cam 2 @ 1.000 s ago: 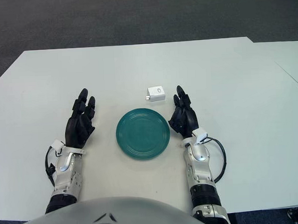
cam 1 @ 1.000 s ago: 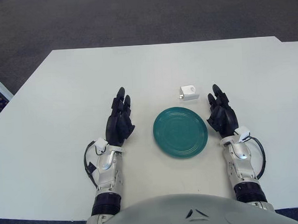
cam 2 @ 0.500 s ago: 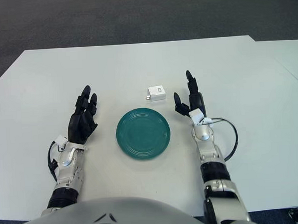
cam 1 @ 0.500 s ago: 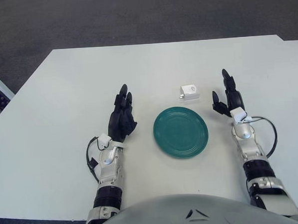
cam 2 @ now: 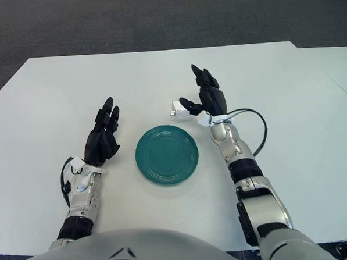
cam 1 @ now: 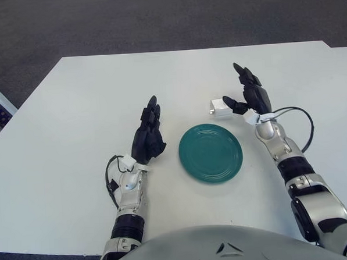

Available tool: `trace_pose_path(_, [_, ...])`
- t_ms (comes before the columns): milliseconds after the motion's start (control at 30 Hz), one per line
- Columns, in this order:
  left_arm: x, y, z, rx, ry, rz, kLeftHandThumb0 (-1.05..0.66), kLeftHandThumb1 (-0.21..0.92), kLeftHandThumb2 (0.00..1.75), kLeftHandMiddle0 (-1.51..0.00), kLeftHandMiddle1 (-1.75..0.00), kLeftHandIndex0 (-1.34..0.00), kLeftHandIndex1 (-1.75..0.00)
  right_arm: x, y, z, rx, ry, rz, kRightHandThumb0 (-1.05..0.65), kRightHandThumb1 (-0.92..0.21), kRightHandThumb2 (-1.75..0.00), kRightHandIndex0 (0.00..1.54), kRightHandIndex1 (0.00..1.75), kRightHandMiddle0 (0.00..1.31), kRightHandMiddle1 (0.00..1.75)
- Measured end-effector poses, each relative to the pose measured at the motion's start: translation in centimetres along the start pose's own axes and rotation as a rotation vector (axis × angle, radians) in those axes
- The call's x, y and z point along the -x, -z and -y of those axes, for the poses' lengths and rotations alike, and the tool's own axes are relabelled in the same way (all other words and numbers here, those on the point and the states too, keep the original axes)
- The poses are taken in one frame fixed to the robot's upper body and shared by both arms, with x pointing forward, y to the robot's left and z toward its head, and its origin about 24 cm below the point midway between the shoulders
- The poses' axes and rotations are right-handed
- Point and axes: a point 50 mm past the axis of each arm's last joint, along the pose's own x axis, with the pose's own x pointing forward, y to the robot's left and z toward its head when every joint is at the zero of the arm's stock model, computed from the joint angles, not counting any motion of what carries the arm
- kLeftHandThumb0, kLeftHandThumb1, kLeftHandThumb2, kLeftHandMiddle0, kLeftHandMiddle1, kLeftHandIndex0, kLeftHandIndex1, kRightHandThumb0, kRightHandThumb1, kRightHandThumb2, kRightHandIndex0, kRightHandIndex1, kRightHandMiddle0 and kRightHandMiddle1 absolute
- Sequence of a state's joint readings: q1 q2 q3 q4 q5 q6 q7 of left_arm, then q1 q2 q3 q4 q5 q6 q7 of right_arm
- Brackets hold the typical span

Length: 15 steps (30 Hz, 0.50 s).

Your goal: Put the charger into the plate.

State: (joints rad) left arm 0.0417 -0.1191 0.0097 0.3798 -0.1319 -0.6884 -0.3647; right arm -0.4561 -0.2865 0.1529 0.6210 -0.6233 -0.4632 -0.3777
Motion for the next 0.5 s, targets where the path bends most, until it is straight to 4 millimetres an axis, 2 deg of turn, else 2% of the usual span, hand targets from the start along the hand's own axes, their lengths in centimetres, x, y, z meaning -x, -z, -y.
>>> trace_pose_path(500, [0.05,0.15,0.09,0.059,-0.006,-0.019,-0.98,0.92,0.93,0.00,0.00,-0.01,-0.01,-1.03,0.10,-0.96,0.148,-0.125,0.040,-0.91,-0.92,-0.64,0.09,0.00,0.00,0.33])
